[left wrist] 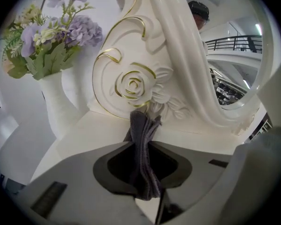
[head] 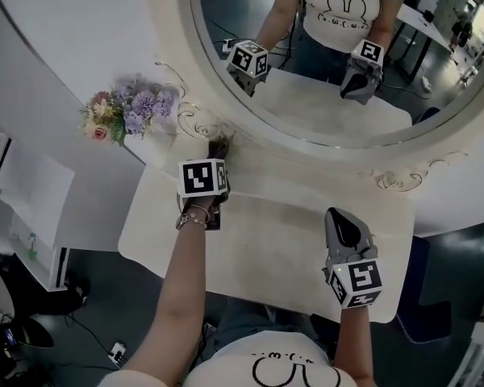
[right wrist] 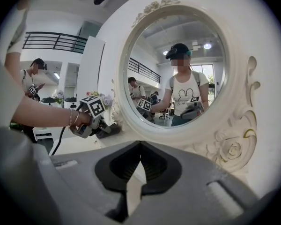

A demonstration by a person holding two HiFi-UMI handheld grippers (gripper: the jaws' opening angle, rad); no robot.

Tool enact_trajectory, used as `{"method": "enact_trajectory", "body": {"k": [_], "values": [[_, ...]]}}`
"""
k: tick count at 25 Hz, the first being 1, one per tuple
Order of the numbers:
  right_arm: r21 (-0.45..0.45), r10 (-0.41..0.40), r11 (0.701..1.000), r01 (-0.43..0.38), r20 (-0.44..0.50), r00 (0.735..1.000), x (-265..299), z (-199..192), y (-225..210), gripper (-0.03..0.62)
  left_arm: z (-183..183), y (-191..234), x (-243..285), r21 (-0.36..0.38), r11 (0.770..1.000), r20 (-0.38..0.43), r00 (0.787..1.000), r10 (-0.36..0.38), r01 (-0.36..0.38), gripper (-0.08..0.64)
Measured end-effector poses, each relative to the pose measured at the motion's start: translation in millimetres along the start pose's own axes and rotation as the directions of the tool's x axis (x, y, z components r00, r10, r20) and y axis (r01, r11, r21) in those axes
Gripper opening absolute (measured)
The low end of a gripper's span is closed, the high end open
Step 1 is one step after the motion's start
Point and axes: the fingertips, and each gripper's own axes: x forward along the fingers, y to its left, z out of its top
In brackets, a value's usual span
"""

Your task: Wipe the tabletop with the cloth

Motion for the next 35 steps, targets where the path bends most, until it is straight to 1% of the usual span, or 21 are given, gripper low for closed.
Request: {"method": "enact_trajectory", "body": {"k": [8,13,19,25,30,35], "values": [[0.043,-0.044,0.998,0.043,0.013,0.999,-30,-13,-33,0.002,-8,-56,6,-0.026,0.998,-0.004,0.999,-0.052,0.052,0.083],[0.064,-0.057,0.996,0.057,0.007,0.998,-40,-18,-40,0.002,-14,-77,9,-0.036,0.996,-0.018,0.997,-0.08,0.08,0.083],[0.078,-0.074,0.994,0.072,0.016,0.997,-57,-10,-36,0.002,-19,-90,-5,-0.044,0.994,-0.023,0.994,-0.105,0.104,0.083],[0.111,-0.081,0.991,0.077,0.032,0.996,-81,-37,-82,0.002,-33,-146,14,-0.036,0.994,-0.027,0.994,-0.102,0.101,0.083],[0.124,-0.085,0.989,0.08,0.038,0.996,-100,-46,-101,0.002,-41,-175,14,-0.051,0.992,-0.034,0.992,-0.117,0.116,0.083],[0.13,-0.086,0.988,0.079,0.047,0.995,-119,-55,-121,0.002,-52,-209,16,-0.05,0.991,-0.038,0.991,-0.126,0.124,0.084]]}}
